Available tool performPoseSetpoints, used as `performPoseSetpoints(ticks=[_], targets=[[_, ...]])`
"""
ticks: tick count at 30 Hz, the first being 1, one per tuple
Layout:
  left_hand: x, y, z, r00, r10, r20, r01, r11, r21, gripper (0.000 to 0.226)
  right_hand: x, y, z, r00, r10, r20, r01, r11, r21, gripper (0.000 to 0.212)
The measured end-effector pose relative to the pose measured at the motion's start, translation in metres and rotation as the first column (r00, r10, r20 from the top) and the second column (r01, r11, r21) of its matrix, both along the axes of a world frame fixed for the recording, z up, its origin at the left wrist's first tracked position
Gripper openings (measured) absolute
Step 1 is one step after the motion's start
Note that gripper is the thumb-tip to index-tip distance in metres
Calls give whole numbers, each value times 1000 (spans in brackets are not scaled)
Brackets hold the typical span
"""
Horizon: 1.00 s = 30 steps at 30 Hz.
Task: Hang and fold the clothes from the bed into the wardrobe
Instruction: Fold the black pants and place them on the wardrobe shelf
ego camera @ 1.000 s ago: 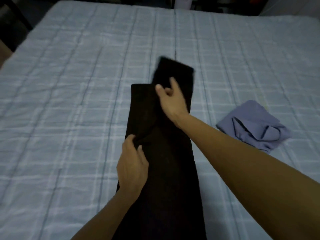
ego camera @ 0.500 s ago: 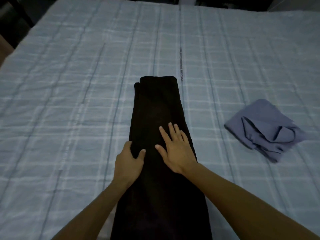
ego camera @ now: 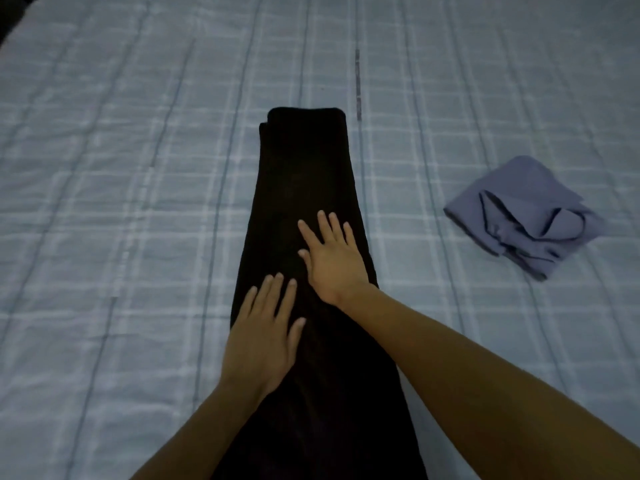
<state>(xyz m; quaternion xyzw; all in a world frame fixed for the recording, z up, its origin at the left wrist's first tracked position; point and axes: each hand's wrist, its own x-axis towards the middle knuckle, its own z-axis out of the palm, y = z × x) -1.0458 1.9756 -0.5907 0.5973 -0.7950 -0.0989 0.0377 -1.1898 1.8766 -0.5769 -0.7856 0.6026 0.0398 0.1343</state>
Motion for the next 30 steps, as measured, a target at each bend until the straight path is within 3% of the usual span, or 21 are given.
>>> performPoseSetpoints(ticks=[3,5,8,12,17,21,23,26,30], targets=[[8,4,-1,998,-38,52,38,999,4,60,-1,56,18,977,11,215,11,995,-100,49],[11,15,8,999,-18,35,20,999,-30,58,-2,109,21,966,19,258,6,995,-95,51],[14,77,19,999,-35,2,35,999,0,58,-20,172,14,993,15,121,-13,1000,-15,57],[33,164,5,995,-67,80,56,989,134,62,-47,191,0,996,66,-54,-64,997,42,62],[32,165,5,986,28,166,-36,998,47,63,-39,195,7,996,36,-85,-29,996,88,64],[0,214,28,995,67,71,-69,997,32,59,-22,248,32,991,107,74,-103,993,-57,61],[-4,257,28,997,20,77,-27,994,102,61,-24,288,35,979,177,98,-175,984,-27,62],[16,296,16,987,66,149,-87,986,144,65,-49,322,19,979,202,-31,-197,974,116,67],[18,296,19,971,103,217,-140,977,159,73,-47,322,9,974,180,-134,-162,977,140,66]])
